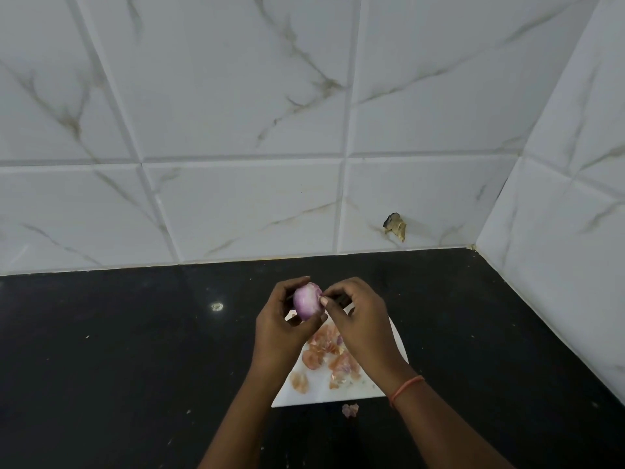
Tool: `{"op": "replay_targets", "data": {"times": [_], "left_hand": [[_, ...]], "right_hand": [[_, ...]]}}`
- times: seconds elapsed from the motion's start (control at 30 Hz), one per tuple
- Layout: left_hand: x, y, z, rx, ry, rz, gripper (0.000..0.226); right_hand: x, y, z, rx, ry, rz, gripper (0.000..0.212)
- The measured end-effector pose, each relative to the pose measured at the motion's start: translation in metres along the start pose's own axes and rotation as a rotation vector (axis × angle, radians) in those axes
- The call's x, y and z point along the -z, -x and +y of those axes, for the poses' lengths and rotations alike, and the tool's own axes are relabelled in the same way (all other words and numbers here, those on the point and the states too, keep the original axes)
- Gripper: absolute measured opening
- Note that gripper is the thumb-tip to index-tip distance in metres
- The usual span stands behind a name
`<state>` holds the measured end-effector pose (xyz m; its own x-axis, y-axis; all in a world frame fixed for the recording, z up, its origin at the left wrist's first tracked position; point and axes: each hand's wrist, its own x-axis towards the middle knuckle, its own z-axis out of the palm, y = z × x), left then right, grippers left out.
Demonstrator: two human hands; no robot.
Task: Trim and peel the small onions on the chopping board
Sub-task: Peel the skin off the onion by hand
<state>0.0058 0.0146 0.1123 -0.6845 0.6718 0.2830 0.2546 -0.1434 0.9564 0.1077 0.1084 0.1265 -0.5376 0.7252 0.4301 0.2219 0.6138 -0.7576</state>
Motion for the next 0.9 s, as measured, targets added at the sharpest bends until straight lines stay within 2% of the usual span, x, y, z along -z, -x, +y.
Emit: {"op": "replay_targets", "data": {"times": [0.2,0.33,0.63,0.77,0.9], "left_hand": [[-0.001,0.004,0.002,-0.041,-0.073,-0.019,0.052],[-0.001,0.005,0.001,-0.021,-0.044,0.002,0.05],[0.001,-0.003,-0.014,0.085,0.016,-0.105,0.055],[0.005,-0.005,-0.019,0.196,0.134,-0.114,0.056],[0.004,-0.006,-0.016,0.161,0.1,-0.124,0.054]], "right_hand": [[0.002,0.002,0.002,0.071,0.083,-0.11,0.003],[-0.001,0.005,0.002,0.05,0.09,-0.146,0.002],[0.003,0.005,0.003,-0.266,-0.24,-0.252,0.013],[0.011,-0.002,0.002,-0.468,-0.49,-0.201,0.014],[0.013,-0.005,0.004,-0.439,-0.542,-0.136,0.011]]}}
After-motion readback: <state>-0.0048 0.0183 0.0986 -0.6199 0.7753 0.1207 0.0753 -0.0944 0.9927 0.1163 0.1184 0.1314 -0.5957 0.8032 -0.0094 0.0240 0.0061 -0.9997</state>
